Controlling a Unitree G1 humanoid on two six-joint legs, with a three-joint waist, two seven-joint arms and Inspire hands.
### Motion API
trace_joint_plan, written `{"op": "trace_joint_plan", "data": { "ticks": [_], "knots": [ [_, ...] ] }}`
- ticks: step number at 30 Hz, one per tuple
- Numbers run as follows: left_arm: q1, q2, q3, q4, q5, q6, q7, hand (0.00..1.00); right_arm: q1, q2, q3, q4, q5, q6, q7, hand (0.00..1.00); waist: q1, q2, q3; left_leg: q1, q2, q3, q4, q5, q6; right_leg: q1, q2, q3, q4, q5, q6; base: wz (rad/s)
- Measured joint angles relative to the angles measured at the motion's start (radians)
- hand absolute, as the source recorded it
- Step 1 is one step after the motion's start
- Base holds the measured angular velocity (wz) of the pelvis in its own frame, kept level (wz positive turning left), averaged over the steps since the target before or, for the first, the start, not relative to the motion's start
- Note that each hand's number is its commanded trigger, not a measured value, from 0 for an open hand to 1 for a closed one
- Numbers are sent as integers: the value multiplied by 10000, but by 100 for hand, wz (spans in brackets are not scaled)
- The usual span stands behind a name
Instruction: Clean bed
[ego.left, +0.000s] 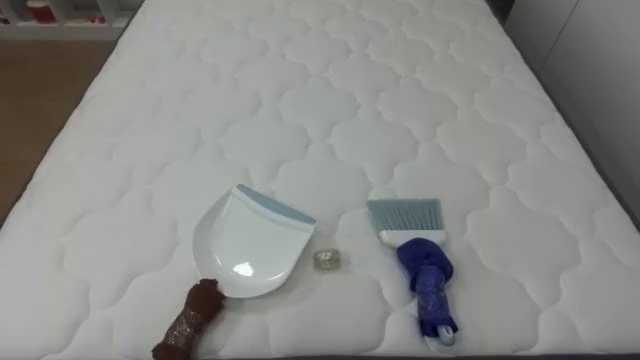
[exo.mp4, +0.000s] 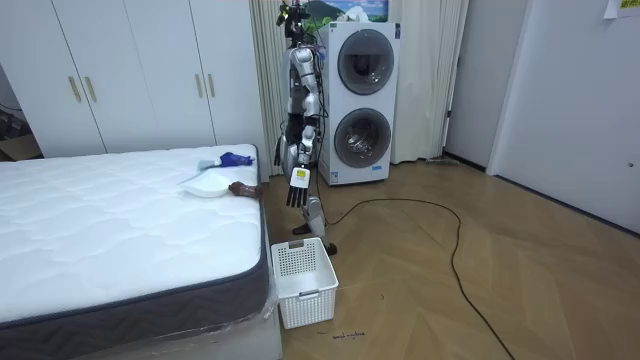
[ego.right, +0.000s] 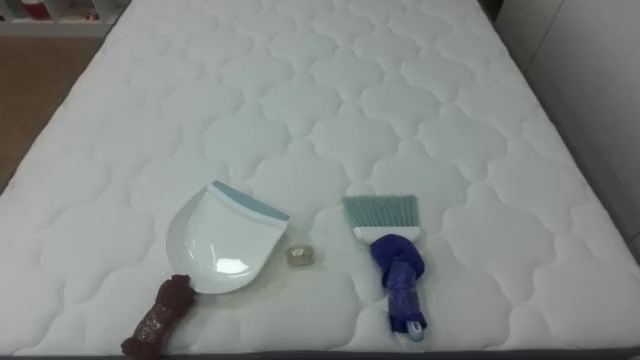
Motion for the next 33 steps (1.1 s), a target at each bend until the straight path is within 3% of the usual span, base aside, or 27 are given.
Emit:
{"op": "trace_joint_plan", "data": {
  "ticks": [21, 27, 33],
  "knots": [
    [-3, 2, 121, -5, -14, -312, 339, 0, -36, 1, -100, -18, 89, -494, -436, 0, 38, -94, -1, 49, 0, 4, -10, 0, 0, 5, 2, 22, 16, 2, 0, 0],
    [-77, 19, 235, -169, -11, -544, 926, 0, -58, 2, -132, -17, 77, -530, -519, 0, 50, -139, -40, -107, -1, -6, 12, 0, 0, -103, 4, 16, 21, 7, 2, 0],
    [-227, 14, 615, -1405, -11, -1136, 1865, 0, -16, 0, -192, -9, 416, -755, -792, 0, 289, -124, -50, -121, 7, -26, 16, 4, 4, -166, 17, 8, 100, 45, -5, 0]
  ]
}}
